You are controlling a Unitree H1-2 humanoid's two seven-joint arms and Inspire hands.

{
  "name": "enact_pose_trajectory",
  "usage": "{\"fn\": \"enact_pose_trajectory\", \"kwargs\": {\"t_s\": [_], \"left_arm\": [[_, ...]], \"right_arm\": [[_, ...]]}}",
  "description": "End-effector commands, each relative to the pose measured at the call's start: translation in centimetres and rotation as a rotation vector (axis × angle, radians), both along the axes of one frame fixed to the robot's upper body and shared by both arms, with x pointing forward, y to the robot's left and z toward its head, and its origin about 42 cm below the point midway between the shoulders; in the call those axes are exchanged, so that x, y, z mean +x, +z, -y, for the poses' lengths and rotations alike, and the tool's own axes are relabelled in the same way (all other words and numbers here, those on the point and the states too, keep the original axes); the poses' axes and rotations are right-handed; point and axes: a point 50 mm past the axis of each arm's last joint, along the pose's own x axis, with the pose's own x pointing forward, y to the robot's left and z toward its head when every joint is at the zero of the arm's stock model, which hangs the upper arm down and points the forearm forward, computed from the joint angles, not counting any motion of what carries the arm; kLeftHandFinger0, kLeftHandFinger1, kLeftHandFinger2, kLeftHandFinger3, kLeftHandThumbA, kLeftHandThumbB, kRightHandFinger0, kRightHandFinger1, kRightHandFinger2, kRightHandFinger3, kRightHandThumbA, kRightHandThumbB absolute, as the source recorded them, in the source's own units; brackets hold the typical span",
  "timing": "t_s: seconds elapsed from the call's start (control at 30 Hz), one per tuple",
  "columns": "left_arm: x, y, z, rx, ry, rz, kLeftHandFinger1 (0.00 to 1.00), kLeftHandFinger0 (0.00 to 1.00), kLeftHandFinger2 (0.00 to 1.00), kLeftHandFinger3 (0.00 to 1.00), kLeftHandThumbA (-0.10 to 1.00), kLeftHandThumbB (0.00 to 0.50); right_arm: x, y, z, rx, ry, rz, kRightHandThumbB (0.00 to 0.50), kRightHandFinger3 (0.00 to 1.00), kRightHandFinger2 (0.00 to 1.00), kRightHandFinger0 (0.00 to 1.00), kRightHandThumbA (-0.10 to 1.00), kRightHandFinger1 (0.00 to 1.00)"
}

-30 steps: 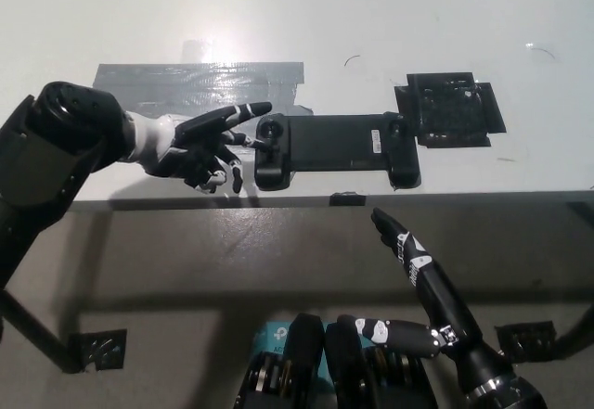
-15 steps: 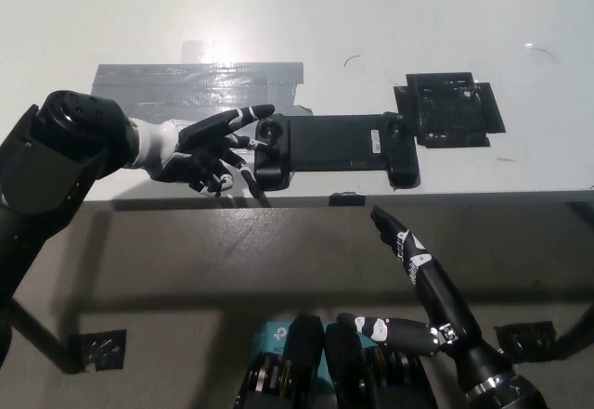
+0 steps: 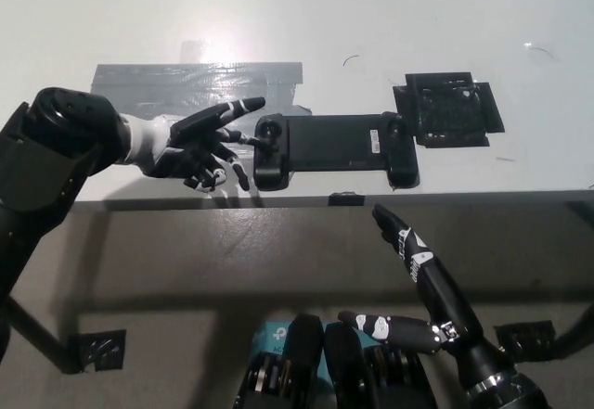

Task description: A controller is being placed at the center of the desk near the left hand and the robot uses its left hand's index finger to press a button at the left area of the controller

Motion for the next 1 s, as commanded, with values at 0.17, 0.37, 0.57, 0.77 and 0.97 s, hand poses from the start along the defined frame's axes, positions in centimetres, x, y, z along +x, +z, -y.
{"fn": "enact_pose_trajectory", "kwargs": {"t_s": [0.17, 0.37, 0.57, 0.77, 0.97], "left_arm": [[0.6, 3.2, -0.8, 0.026, 0.012, 0.062, 0.25, 0.16, 0.51, 1.0, 1.0, 0.435], [0.4, 1.9, -0.6, 0.022, 0.013, 0.034, 0.27, 0.13, 0.52, 1.0, 1.0, 0.425], [0.3, 1.3, -0.4, 0.038, 0.012, 0.023, 0.24, 0.09, 0.54, 1.0, 1.0, 0.42], [0.2, 0.5, -0.3, 0.027, 0.012, 0.003, 0.15, 0.01, 0.45, 1.0, 1.0, 0.42], [-0.3, -1.3, -0.6, 0.029, 0.019, -0.035, 0.14, 0.01, 0.42, 1.0, 1.0, 0.43]], "right_arm": [[0.5, 1.8, -0.5, 0.034, 0.016, 0.055, 0.283, 1.0, 1.0, 1.0, 1.0, 1.0], [0.6, 1.9, -0.5, 0.036, 0.016, 0.059, 0.277, 1.0, 1.0, 1.0, 1.0, 1.0], [0.7, 1.9, -0.5, 0.041, 0.02, 0.055, 0.278, 1.0, 1.0, 1.0, 1.0, 1.0], [0.6, 1.8, -0.6, 0.031, 0.022, 0.054, 0.278, 1.0, 1.0, 1.0, 1.0, 1.0], [0.6, 1.8, -0.6, 0.027, 0.024, 0.053, 0.279, 1.0, 1.0, 1.0, 1.0, 1.0]]}}
